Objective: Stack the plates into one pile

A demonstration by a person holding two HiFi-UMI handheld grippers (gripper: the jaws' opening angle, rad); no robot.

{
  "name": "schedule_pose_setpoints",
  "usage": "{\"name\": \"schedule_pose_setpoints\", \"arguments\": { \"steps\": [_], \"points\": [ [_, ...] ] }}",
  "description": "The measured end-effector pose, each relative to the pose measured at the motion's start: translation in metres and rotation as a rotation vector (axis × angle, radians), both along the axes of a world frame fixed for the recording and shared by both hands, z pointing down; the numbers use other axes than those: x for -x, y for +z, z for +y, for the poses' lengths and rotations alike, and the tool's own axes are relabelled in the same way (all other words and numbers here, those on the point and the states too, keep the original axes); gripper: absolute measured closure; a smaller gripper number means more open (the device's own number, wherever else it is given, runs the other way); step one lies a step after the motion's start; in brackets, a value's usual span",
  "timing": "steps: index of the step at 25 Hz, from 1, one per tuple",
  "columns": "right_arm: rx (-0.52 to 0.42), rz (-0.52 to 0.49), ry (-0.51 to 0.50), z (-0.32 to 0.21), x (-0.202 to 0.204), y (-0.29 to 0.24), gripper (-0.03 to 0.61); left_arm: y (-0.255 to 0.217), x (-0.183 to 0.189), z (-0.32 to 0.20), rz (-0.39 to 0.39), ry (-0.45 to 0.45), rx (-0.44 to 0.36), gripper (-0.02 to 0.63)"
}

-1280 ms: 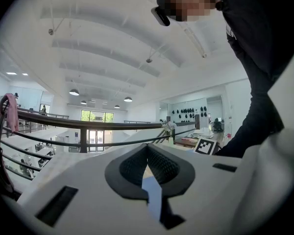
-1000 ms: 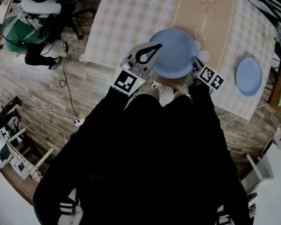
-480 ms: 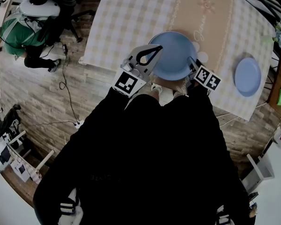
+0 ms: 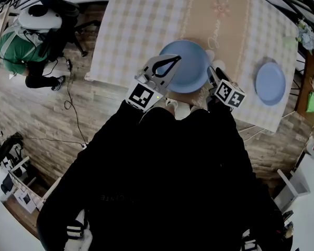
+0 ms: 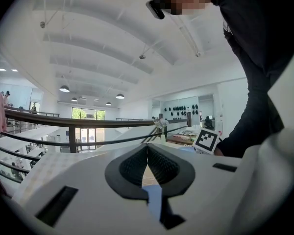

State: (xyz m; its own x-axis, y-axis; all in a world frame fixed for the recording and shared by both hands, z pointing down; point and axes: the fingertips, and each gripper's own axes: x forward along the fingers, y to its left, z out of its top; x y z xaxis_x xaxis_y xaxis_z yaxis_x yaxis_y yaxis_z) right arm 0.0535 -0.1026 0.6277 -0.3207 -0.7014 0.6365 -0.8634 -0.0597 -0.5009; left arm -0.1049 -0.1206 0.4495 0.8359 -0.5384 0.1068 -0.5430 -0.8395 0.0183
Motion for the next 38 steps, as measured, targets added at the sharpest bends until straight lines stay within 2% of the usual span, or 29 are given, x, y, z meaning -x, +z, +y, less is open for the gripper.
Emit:
{"name": "schedule_pose_setpoints", "arguments": {
  "steps": [4,8,13,18,25,31,38],
  "points": [
    [-0.106,0.038,-0.045,0.001,-0.004,-0.032,0.402,-0.005,-0.016,-0.002,-0.012,0.037,-0.007,0.594],
    [-0.226,0.077,-0.105,0.001,-0.006,-0.075,0.454,-0.014,-0.034,0.001,-0.023,0.070,-0.020,0.593],
    [-0.445,0.129,-0.178,0.004,-0.009,-0.140,0.572,-0.030,-0.064,0.004,-0.018,0.120,-0.030,0.594],
    [-0.602,0.209,-0.224,0.017,-0.021,-0.187,0.572,-0.047,-0.102,0.010,-0.012,0.167,-0.046,0.594],
    [-0.683,0.283,-0.233,0.038,-0.056,-0.219,0.574,-0.068,-0.153,0.031,0.007,0.236,-0.056,0.594],
    [-0.709,0.293,-0.170,0.054,-0.101,-0.234,0.575,-0.079,-0.202,0.054,0.024,0.324,-0.063,0.594],
    [-0.746,0.364,-0.072,0.074,-0.160,-0.253,0.574,-0.086,-0.271,0.076,0.054,0.412,-0.051,0.594]
  ]
}}
